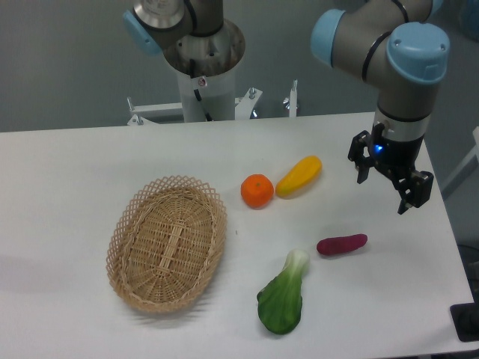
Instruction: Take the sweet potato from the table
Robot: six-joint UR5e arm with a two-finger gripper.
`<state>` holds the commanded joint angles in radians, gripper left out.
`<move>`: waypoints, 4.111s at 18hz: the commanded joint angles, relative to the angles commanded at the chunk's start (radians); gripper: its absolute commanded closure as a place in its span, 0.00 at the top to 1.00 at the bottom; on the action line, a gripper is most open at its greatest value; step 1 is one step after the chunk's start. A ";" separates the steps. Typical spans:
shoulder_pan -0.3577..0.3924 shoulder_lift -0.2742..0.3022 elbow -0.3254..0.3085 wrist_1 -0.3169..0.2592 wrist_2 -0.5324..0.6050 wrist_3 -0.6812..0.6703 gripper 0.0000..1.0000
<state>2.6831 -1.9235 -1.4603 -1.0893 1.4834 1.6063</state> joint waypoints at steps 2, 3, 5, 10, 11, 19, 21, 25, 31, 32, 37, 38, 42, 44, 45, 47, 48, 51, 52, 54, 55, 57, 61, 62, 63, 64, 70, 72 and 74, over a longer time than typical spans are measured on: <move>-0.028 -0.020 -0.003 0.034 0.003 -0.043 1.00; -0.037 -0.031 -0.011 0.046 0.003 -0.061 1.00; -0.049 -0.052 -0.024 0.090 0.008 -0.072 1.00; -0.072 -0.124 -0.097 0.235 0.090 -0.043 1.00; -0.072 -0.143 -0.101 0.250 0.119 -0.004 1.00; -0.083 -0.203 -0.156 0.273 0.164 0.083 1.00; -0.083 -0.206 -0.160 0.272 0.164 0.083 1.00; -0.085 -0.216 -0.183 0.287 0.164 0.078 1.00; -0.091 -0.227 -0.204 0.319 0.164 0.069 1.00; -0.092 -0.232 -0.204 0.325 0.164 0.067 0.97; -0.097 -0.233 -0.213 0.339 0.166 0.067 0.32; -0.097 -0.233 -0.212 0.341 0.166 0.067 0.27; -0.097 -0.227 -0.206 0.339 0.166 0.060 0.18; -0.095 -0.219 -0.199 0.339 0.164 0.061 0.18; -0.095 -0.215 -0.196 0.339 0.161 0.060 0.18; -0.095 -0.190 -0.184 0.338 0.155 0.060 0.18; -0.092 -0.178 -0.180 0.336 0.147 0.057 0.18; -0.092 -0.138 -0.141 0.322 0.094 0.012 0.18; -0.091 -0.124 -0.132 0.321 0.062 -0.024 0.18; -0.092 -0.097 -0.127 0.307 -0.017 -0.090 0.18; -0.094 -0.082 -0.127 0.305 -0.038 -0.118 0.18; -0.098 -0.043 -0.130 0.292 -0.080 -0.153 0.18; -0.100 0.044 -0.141 0.227 -0.185 -0.206 0.18; -0.098 0.055 -0.146 0.223 -0.189 -0.213 0.18; -0.100 0.064 -0.150 0.218 -0.189 -0.226 0.19; -0.103 0.069 -0.152 0.218 -0.193 -0.245 0.19; -0.146 0.069 -0.133 0.230 -0.210 -0.384 0.19; -0.149 0.070 -0.133 0.230 -0.210 -0.387 0.19; -0.150 0.070 -0.132 0.230 -0.210 -0.390 0.18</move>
<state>2.5326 -1.8530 -1.5923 -0.8590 1.2732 1.2164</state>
